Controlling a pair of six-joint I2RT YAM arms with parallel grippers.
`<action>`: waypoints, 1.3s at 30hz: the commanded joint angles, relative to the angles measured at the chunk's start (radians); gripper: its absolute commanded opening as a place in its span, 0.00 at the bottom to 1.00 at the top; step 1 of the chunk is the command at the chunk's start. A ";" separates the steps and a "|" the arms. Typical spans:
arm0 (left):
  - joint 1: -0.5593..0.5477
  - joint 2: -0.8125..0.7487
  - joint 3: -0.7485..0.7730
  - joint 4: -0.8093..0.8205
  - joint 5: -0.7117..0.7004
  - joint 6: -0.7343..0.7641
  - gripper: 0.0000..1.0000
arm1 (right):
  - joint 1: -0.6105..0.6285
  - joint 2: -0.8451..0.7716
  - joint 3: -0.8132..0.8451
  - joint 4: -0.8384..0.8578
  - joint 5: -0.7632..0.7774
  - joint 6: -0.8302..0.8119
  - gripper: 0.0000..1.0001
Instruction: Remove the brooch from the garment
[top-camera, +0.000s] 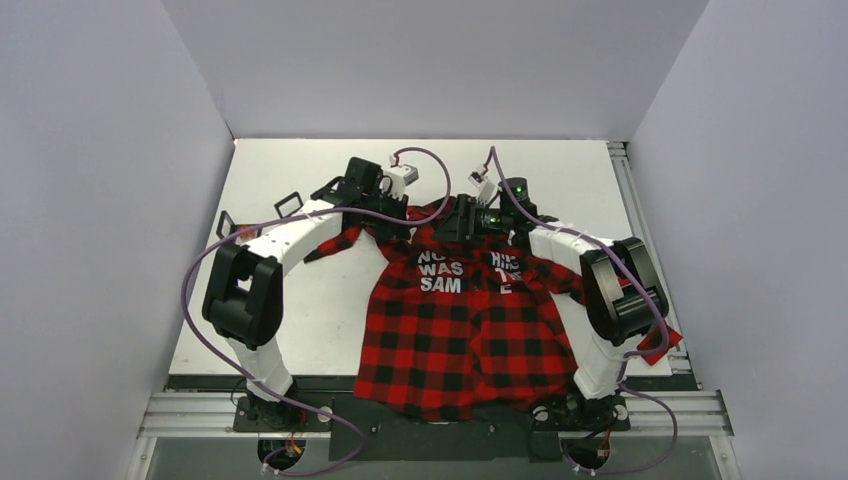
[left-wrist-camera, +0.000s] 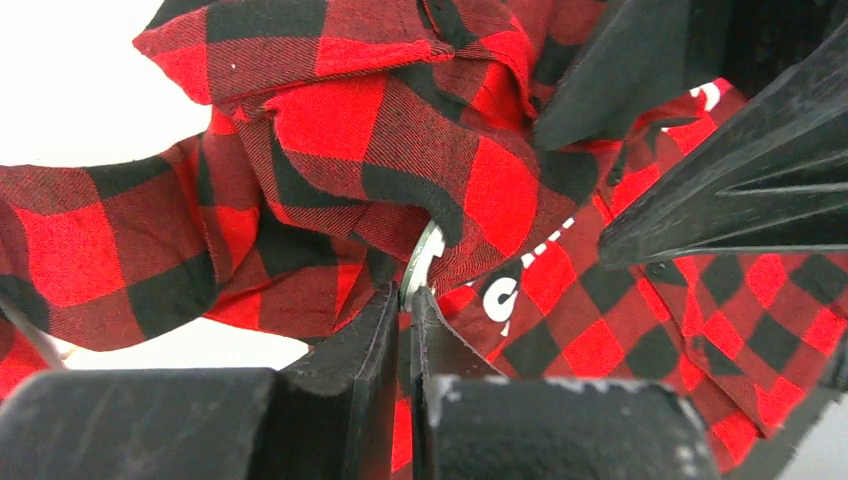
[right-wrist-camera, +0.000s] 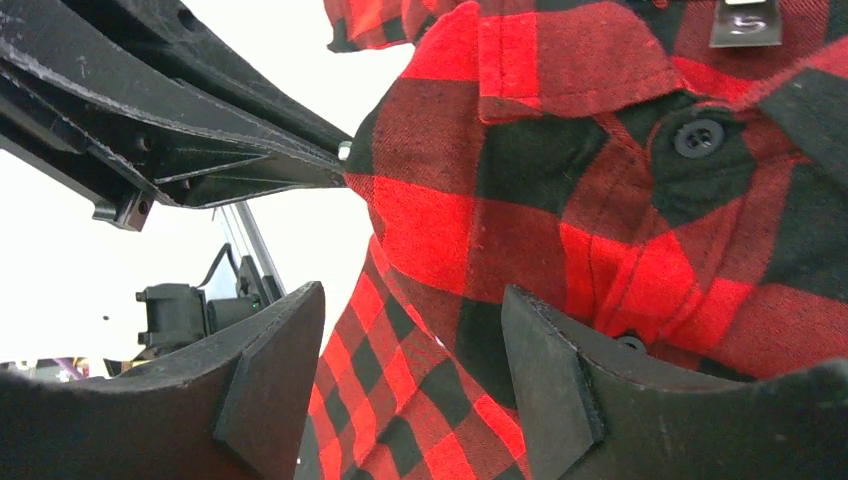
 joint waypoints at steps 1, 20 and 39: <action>0.015 -0.020 0.081 -0.069 0.157 -0.037 0.00 | 0.025 -0.017 0.006 0.110 -0.036 0.003 0.61; 0.018 -0.136 -0.061 0.131 0.143 -0.088 0.00 | 0.035 0.046 -0.030 0.299 -0.064 0.159 0.10; 0.013 -0.142 -0.072 0.203 0.170 -0.150 0.00 | 0.036 -0.058 -0.075 0.439 -0.058 0.254 0.59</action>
